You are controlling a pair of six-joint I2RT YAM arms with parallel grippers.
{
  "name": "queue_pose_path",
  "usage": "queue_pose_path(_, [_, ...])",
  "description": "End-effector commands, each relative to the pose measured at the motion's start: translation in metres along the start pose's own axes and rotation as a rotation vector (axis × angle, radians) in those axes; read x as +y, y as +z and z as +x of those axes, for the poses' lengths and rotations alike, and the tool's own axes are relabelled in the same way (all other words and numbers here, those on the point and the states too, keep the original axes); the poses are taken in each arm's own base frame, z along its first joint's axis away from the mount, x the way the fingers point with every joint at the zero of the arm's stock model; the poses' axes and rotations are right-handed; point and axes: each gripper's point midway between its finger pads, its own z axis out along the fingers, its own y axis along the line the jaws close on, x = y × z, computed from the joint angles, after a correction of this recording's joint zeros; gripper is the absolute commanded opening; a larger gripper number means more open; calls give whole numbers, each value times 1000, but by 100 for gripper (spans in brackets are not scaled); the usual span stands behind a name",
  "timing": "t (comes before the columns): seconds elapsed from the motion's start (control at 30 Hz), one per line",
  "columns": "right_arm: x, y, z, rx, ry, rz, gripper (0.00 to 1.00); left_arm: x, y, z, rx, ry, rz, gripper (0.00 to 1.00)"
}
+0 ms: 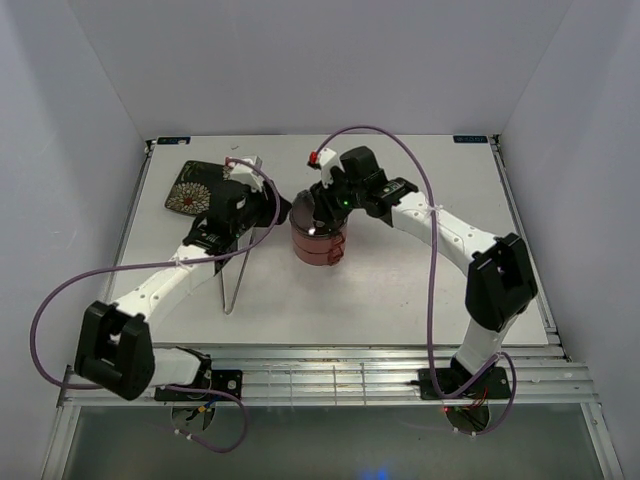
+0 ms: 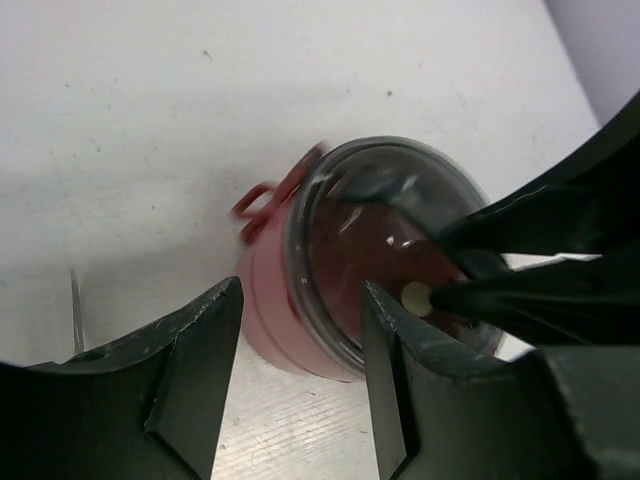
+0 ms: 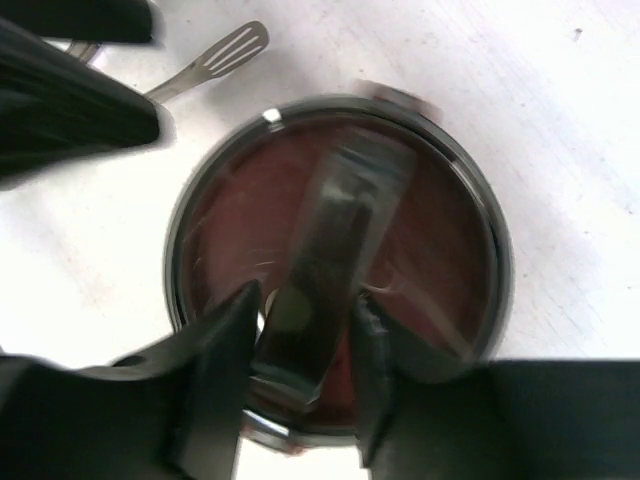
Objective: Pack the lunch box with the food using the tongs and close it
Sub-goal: Close the fastener on the packing box.
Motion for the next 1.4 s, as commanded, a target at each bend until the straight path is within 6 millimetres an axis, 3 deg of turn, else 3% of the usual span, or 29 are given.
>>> queue_pose_path(0.0, [0,-5,3,32,-131,-19,39,8,-22,-25,-44,-76,-53,61])
queue_pose_path(0.2, [22,-20,-4,-39,-347,-162,24,-3,-35,-36,-25,-41,8,61])
queue_pose_path(0.47, [53,-30,23,0,-493,-391,23,-18,-43,-38,-16,-18,85,61])
queue_pose_path(0.57, [51,-28,25,9,-500,-386,32,-24,-43,-38,-7,-15,118,60])
queue_pose_path(0.67, [55,-30,23,3,-511,-406,53,-26,-43,-41,-7,-11,126,60])
queue_pose_path(0.77, [50,-33,14,-14,-529,-371,63,-28,-43,-43,-6,-11,132,60])
queue_pose_path(0.93, [36,-50,-38,-142,-492,-204,71,-35,-43,-49,-10,9,164,58])
queue_pose_path(1.07, [40,-84,-81,-332,-467,-114,82,-39,-40,-53,12,26,177,57])
queue_pose_path(1.1, [43,-100,-92,-380,-470,-94,84,-40,-40,-53,16,28,187,57])
queue_pose_path(1.23, [26,-123,-103,-429,-316,51,84,-54,-37,-52,37,38,241,55])
queue_pose_path(1.33, [9,-133,-91,-419,-87,147,75,-76,-30,-42,69,75,291,53])
queue_pose_path(1.37, [4,-128,-75,-393,-13,166,72,-83,-28,-39,80,86,307,51])
